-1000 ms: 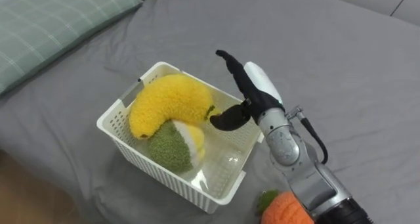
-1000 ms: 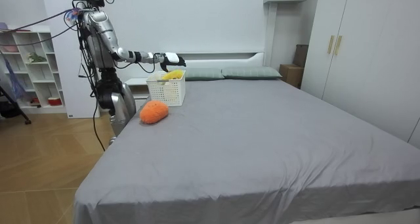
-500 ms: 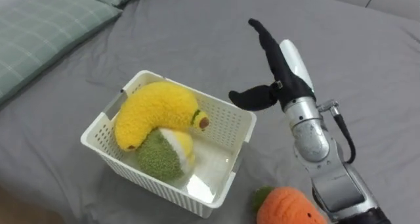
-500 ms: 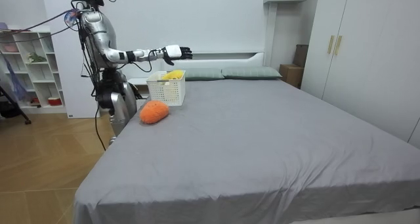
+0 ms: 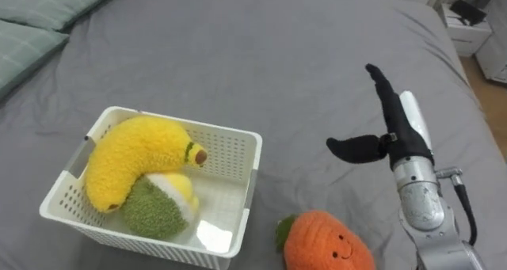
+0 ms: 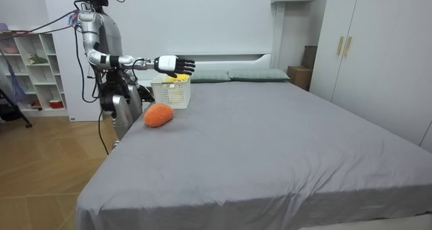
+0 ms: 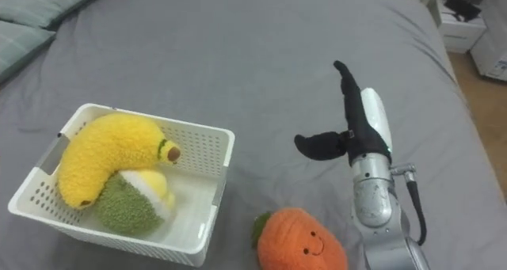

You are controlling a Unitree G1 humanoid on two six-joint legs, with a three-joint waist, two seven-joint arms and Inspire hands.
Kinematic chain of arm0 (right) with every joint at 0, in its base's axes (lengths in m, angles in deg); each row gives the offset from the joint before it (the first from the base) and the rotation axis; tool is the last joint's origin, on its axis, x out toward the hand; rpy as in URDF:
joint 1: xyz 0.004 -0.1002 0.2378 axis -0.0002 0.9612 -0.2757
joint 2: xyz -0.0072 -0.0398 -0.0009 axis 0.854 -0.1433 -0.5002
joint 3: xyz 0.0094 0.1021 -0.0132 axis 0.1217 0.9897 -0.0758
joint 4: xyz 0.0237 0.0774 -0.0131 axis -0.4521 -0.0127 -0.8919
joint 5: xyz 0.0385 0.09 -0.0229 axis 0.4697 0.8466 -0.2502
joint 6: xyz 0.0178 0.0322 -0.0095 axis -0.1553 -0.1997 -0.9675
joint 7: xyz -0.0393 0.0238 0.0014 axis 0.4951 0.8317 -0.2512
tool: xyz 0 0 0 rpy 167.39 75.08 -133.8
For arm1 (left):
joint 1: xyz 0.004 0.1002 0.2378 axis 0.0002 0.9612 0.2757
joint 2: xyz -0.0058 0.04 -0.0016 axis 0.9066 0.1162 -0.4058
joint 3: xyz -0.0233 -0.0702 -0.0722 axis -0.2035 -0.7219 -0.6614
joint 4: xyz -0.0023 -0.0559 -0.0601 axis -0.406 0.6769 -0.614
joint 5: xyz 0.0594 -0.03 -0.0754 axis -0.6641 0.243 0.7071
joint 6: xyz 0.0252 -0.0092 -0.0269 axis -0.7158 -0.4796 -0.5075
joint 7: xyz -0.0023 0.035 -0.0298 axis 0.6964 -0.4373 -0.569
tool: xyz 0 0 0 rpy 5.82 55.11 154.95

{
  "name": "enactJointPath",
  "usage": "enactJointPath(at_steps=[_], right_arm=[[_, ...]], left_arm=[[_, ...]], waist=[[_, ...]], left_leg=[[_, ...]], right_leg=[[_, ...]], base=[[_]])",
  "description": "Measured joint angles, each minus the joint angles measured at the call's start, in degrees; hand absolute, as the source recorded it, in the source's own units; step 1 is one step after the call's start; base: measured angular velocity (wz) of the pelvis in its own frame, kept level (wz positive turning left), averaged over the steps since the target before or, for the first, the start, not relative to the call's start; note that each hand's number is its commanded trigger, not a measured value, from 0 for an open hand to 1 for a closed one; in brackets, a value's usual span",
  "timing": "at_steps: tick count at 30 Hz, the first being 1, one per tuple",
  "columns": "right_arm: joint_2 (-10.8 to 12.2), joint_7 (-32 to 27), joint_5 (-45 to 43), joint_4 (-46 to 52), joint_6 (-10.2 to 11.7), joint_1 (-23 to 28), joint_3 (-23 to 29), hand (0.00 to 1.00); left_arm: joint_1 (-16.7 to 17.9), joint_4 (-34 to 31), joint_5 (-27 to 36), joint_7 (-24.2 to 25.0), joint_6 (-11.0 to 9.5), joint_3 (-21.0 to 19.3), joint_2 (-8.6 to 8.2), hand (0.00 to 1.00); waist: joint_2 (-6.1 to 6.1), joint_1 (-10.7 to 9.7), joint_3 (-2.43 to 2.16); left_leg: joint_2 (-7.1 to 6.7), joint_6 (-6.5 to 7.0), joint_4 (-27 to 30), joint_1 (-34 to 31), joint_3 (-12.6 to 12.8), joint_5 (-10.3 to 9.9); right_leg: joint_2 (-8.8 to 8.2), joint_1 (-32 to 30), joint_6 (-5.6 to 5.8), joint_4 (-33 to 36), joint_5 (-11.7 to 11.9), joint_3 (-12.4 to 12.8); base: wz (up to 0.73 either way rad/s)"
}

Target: Collect toys from the bed

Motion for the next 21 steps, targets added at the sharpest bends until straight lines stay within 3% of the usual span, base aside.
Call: enactJointPath(at_steps=[6,17,21], right_arm=[[-0.07,0.22,-0.18,-3.82,0.12,2.98,0.26,0.0],[0.74,1.55,-0.59,-7.51,0.29,3.51,-1.68,0.0],[2.7,2.34,-1.27,-11.28,0.26,3.6,-2.8,0.0]], left_arm=[[0.32,0.27,0.0,0.19,-0.2,0.0,0.54,0.0],[0.34,0.76,1.24,0.5,-0.12,0.76,0.71,0.0],[0.02,0.86,1.24,0.57,-0.14,0.78,0.6,0.0]], waist=[[0.01,-0.44,0.09],[0.17,-0.93,0.26],[0.41,-0.9,0.45]], left_leg=[[0.08,-0.03,0.01,0.41,0.46,-0.04],[0.22,0.05,-0.01,0.8,1.67,-0.25],[0.26,0.07,-0.01,0.38,1.87,-0.27]], right_leg=[[0.16,-0.13,0.0,0.1,0.0,0.84],[0.25,0.09,0.01,-0.14,-0.01,1.82],[0.24,-0.68,0.01,-0.12,-0.01,1.85]], base=[[-0.05],[-0.04],[-0.01]])
